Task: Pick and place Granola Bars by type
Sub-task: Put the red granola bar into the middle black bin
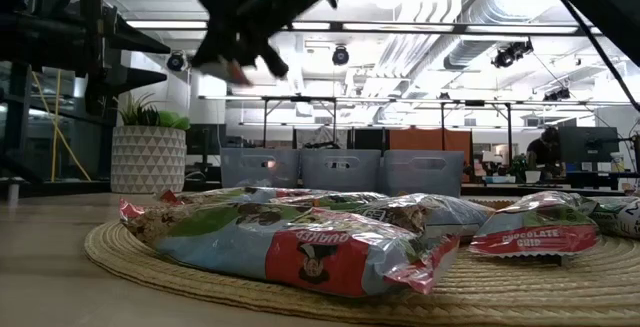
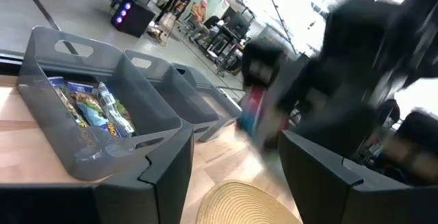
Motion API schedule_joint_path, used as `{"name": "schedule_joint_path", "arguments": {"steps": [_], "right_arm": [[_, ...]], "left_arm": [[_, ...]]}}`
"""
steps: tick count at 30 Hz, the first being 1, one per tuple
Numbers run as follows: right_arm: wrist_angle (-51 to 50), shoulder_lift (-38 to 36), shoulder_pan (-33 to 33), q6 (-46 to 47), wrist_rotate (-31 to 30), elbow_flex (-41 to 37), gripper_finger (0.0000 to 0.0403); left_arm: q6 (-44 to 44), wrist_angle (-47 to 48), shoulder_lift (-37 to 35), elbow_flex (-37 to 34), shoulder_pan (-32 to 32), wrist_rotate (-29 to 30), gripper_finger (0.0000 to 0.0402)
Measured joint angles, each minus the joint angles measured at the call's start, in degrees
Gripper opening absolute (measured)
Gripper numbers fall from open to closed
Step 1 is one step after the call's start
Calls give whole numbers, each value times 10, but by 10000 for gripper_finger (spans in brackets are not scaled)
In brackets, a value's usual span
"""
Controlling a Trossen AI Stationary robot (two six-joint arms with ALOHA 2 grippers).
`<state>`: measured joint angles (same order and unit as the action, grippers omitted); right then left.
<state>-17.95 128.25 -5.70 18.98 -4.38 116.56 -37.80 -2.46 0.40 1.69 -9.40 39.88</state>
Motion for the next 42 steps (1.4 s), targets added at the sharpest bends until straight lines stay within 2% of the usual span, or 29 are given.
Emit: {"name": "schedule_joint_path", "arguments": {"steps": [6, 8, 11, 15, 20, 25, 28, 35, 42], "right_arm": [[-47, -1, -15, -21, -18, 106, 82], [-87, -1, -21, -30, -44, 142, 82], [-158, -2, -32, -40, -122, 186, 82], [-204, -37, -52, 2, -235, 150, 82], [-306, -47, -89, 66, -298, 138, 82], [-364, -30, -131, 108, -296, 138, 82], [-362, -9, -155, 112, -286, 138, 82], [-359, 47, -202, 166, -199, 138, 82], [-377, 100, -214, 195, -127, 138, 82]], "left_arm": [[0, 0, 0, 0, 0, 0, 211], [0, 0, 0, 0, 0, 0, 211], [0, 0, 0, 0, 0, 0, 211], [0, 0, 0, 0, 0, 1, 211], [0, 0, 1, 0, 0, -2, 211], [0, 0, 1, 0, 0, -8, 211], [0, 0, 1, 0, 0, -10, 211], [0, 0, 1, 0, 0, -16, 211], [0, 0, 1, 0, 0, -18, 211]]}}
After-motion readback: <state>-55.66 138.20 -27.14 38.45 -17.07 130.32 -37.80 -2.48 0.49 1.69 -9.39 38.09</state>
